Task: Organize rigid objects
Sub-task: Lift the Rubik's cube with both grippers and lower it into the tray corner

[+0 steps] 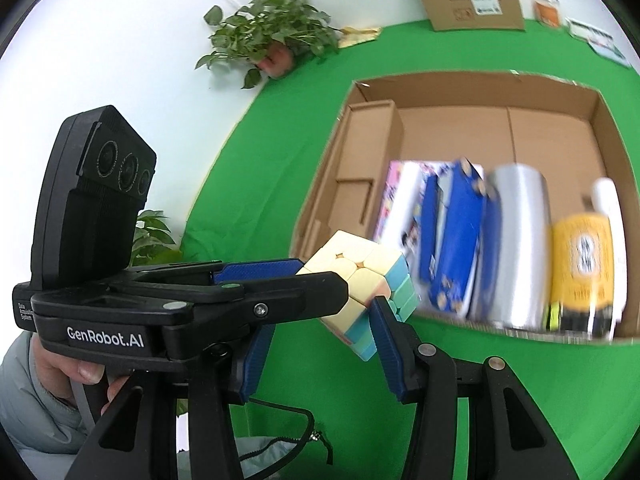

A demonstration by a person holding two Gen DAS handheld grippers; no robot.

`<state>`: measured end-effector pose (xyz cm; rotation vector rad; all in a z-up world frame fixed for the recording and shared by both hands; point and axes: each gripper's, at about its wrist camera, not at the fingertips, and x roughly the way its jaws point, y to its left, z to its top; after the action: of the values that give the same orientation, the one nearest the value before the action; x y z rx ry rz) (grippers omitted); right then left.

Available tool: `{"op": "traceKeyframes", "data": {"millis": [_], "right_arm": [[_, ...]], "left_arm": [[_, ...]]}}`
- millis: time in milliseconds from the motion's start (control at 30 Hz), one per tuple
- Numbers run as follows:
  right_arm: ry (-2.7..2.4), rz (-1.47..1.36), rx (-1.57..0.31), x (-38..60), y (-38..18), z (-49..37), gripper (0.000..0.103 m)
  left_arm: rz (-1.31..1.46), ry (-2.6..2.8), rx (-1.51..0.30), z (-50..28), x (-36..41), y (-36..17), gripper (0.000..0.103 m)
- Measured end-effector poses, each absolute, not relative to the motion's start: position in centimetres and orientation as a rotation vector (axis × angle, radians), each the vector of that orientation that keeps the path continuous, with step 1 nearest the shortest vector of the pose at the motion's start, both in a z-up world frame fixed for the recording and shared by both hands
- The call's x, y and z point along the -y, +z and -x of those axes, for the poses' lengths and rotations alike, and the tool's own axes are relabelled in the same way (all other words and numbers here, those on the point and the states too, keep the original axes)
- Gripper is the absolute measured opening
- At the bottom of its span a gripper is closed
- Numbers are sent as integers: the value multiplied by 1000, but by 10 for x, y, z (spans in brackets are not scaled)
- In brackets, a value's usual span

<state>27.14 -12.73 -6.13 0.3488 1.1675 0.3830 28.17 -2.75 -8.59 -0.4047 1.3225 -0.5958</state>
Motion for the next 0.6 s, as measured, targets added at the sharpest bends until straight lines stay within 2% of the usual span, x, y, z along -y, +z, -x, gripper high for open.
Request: {"op": "traceKeyframes", "data": {"millis": [233, 600], "right_arm": [[396, -299, -1169, 104, -56, -306, 49], [381, -322, -1186, 103, -85, -384, 49]], "left_arm": [[448, -581, -1296, -313, 6, -91, 56], [506, -571, -1305, -378, -10, -111, 56]]}}
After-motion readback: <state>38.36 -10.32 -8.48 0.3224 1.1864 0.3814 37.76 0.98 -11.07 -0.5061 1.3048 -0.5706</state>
